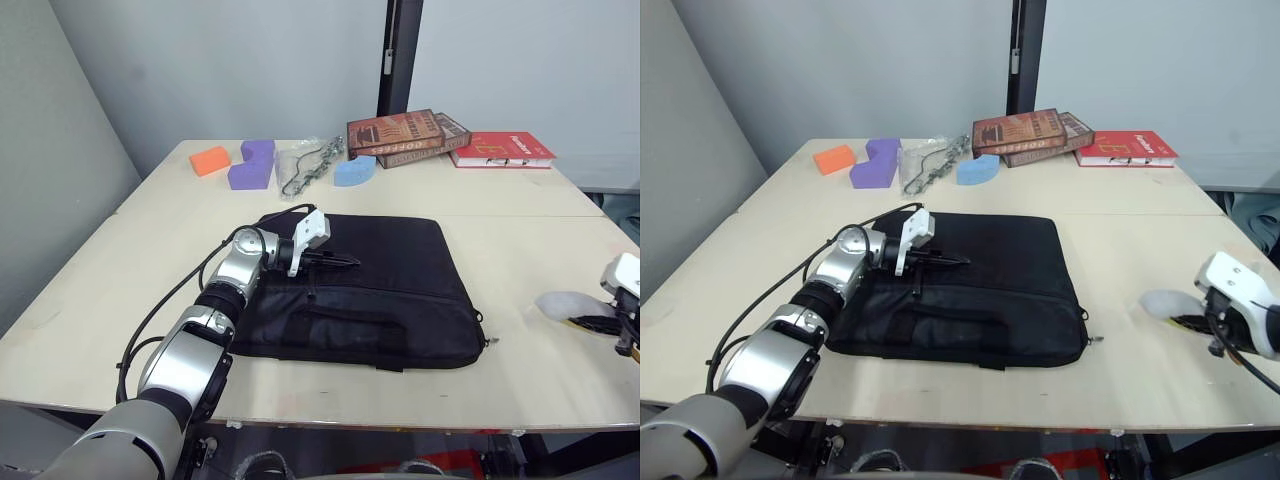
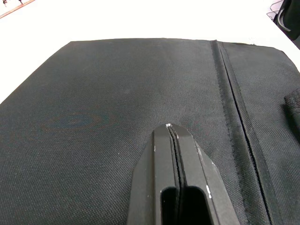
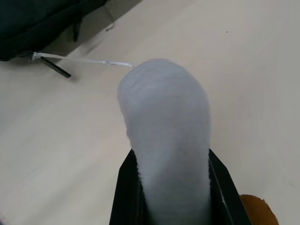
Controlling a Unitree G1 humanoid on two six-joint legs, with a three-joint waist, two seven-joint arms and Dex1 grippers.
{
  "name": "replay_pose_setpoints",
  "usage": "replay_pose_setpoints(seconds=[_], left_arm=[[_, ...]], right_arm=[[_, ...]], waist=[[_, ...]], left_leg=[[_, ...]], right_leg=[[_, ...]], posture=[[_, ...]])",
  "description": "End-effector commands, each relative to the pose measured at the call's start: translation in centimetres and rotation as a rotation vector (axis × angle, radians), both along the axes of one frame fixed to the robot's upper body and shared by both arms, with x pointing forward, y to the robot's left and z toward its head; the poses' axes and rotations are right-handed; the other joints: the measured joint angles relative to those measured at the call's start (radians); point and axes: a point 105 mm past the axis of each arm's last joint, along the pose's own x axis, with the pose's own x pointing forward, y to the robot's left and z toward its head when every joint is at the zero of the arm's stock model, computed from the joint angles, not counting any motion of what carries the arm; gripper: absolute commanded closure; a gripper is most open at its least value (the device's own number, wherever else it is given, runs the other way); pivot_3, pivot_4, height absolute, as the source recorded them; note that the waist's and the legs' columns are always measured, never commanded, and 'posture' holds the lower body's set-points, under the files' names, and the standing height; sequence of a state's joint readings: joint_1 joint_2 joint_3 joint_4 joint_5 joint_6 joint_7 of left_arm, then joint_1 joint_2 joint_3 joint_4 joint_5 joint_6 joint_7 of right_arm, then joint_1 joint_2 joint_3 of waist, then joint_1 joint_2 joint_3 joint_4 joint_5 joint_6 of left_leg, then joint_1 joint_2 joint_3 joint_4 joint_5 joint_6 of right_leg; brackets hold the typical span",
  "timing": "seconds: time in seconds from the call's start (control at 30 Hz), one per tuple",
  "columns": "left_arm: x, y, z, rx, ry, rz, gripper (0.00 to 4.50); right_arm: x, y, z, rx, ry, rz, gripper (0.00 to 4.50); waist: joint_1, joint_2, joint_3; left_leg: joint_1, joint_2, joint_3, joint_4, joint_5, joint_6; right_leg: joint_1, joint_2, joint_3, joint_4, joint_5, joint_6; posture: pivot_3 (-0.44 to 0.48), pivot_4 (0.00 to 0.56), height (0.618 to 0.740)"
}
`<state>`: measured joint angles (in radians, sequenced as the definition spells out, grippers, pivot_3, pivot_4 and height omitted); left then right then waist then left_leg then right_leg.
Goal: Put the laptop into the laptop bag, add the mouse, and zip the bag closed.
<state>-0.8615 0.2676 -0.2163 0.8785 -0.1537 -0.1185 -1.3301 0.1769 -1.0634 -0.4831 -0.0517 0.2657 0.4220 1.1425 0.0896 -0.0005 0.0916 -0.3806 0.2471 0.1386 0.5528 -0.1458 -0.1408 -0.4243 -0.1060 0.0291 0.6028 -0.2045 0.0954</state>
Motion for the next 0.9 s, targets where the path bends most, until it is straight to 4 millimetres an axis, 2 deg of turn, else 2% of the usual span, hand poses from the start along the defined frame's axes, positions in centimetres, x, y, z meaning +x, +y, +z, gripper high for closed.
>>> replay_pose_setpoints(seconds=[0.03, 0.13, 0.27, 0.53, 0.7, 0.9], left_arm=[[-2.8, 2.7, -8.0, 0.242, 0.243, 0.017, 4.5], [-2.9, 2.7, -8.1, 0.244, 0.241, 0.015, 4.5], [-3.1, 2.7, -8.3, 0.247, 0.241, 0.009, 4.5], [-3.1, 2.9, -8.3, 0.247, 0.244, 0.012, 4.5], [-3.1, 2.9, -8.3, 0.245, 0.241, 0.016, 4.5], [-3.2, 2.9, -8.4, 0.247, 0.243, 0.017, 4.5]], right_arm=[[1.7, 0.0, 0.6, -0.009, -0.085, -0.027, 4.49], [3.2, 0.7, 0.9, 0.016, -0.141, -0.036, 4.49], [4.9, 1.3, 0.9, 0.028, -0.189, -0.044, 4.49], [6.9, 1.7, 0.9, 0.043, -0.263, -0.073, 4.49], [7.4, 2.2, 0.8, 0.074, -0.287, -0.094, 4.49], [6.4, 2.5, -0.4, 0.094, -0.228, -0.089, 4.49]], waist=[[0.0, 0.0, 0.0], [-0.002, 0.001, -0.001], [-0.001, 0.001, -0.001], [-0.005, 0.002, -0.001], [-0.006, 0.002, -0.001], [-0.006, 0.002, -0.001]], left_leg=[[0.0, 0.0, 0.0, 0.0, 0.0, 0.0], [0.0, 0.0, 0.001, 0.0, 0.0, 0.0], [0.0, 0.0, 0.001, -0.001, 0.0, 0.0], [0.0, 0.0, 0.002, -0.003, 0.0, 0.0], [0.0, 0.0, 0.002, -0.003, 0.0, 0.0], [0.0, 0.0, 0.003, -0.004, 0.0, 0.001]], right_leg=[[0.0, 0.0, 0.0, 0.0, 0.001, -0.002], [0.0, 0.0, 0.0, -0.001, 0.005, -0.008], [0.0, 0.0, 0.0, -0.001, 0.005, -0.008], [0.001, 0.0, 0.0, -0.004, 0.006, -0.01], [0.001, 0.0, 0.0, -0.006, 0.006, -0.01], [0.001, 0.0, 0.0, -0.007, 0.007, -0.01]], posture=[[0.0, 0.15, 0.734], [0.0, 0.15, 0.734], [0.0, 0.15, 0.734], [0.0, 0.15, 0.734], [0.0, 0.15, 0.734], [0.0, 0.15, 0.734]])
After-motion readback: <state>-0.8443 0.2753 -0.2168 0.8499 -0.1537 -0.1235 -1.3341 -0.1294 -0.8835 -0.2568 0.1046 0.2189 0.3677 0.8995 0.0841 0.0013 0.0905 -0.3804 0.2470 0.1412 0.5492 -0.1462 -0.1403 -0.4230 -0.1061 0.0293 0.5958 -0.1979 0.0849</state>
